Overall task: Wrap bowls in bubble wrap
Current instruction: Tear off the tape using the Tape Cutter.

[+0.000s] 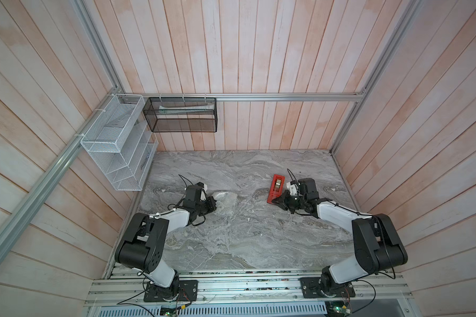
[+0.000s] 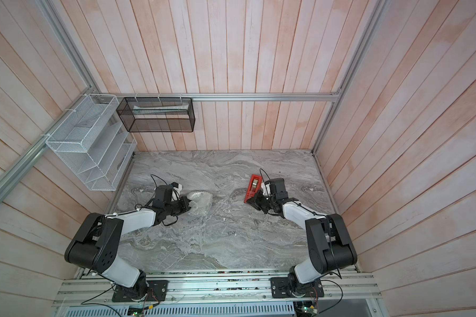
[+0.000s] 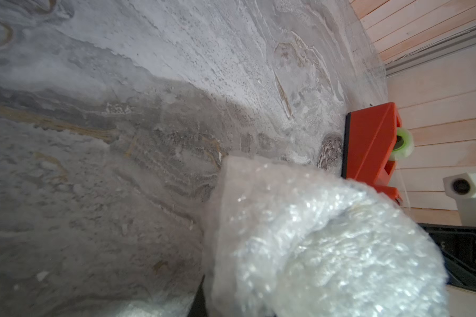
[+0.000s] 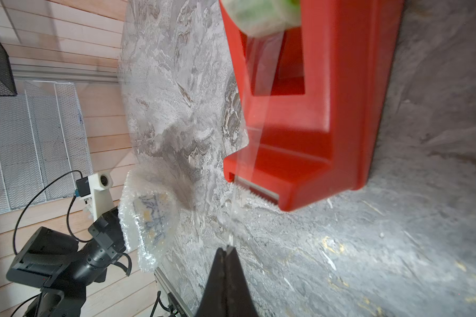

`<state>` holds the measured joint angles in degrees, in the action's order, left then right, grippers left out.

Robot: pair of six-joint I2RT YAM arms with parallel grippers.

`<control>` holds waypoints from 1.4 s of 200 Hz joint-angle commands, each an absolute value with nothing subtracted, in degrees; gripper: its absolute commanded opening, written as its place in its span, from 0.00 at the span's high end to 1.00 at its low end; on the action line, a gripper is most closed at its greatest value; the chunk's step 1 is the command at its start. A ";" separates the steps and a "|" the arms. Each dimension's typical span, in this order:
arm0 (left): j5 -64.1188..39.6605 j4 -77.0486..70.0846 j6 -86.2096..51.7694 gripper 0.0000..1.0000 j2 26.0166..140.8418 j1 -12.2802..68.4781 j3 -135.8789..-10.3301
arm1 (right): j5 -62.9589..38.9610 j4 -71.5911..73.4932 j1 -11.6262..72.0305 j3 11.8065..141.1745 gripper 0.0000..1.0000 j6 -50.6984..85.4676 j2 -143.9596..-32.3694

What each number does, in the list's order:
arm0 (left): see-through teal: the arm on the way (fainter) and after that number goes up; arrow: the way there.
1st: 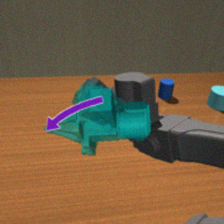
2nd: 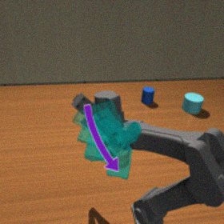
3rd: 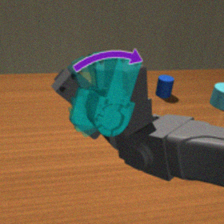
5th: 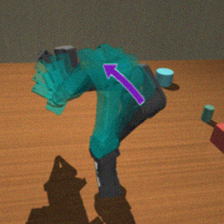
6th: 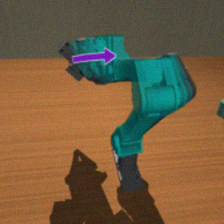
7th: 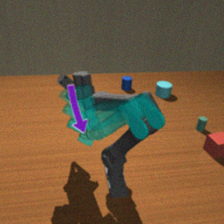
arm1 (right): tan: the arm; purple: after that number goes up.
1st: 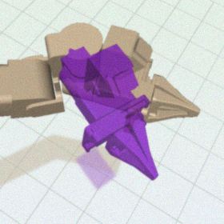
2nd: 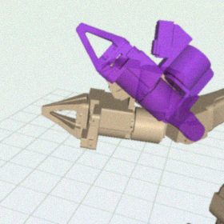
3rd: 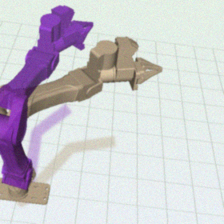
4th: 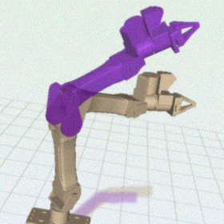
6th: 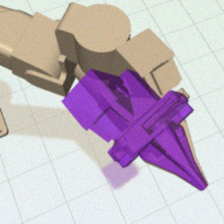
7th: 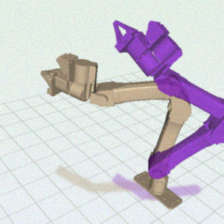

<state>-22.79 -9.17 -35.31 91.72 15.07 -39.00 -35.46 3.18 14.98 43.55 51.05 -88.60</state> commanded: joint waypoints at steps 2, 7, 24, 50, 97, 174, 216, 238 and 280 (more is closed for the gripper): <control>-24.63 -10.97 -34.67 0.91 92.02 15.25 -41.11 | -37.61 5.88 15.64 41.67 1.00 51.84 -90.99; -24.61 -10.90 -34.63 0.91 91.92 15.27 -41.19 | -37.57 6.09 15.64 41.43 1.00 51.86 -91.42; -24.43 -10.82 -34.54 0.92 92.17 15.25 -41.39 | -37.39 5.63 15.64 41.06 1.00 51.40 -92.58; -24.52 -10.78 -34.37 0.91 92.88 15.15 -42.09 | -35.61 4.68 15.56 39.88 1.00 51.12 -92.76; -25.00 -10.13 -34.02 0.91 93.40 15.04 -43.55 | -31.92 6.62 14.55 37.63 1.00 53.01 -95.62; -25.22 -9.93 -33.93 0.92 91.79 13.87 -43.18 | -27.22 9.16 11.09 37.75 1.00 55.01 -103.12; -25.71 -9.76 -33.85 0.91 92.30 13.71 -43.16 | -25.92 8.75 10.63 40.70 1.00 55.02 -106.62; -25.75 -9.43 -33.92 0.92 91.98 13.71 -42.98 | -25.09 7.80 10.55 42.39 1.00 54.46 -108.63; -26.02 -8.93 -34.02 0.91 92.00 13.71 -42.90 | -24.40 8.11 10.42 43.71 1.00 54.45 -110.95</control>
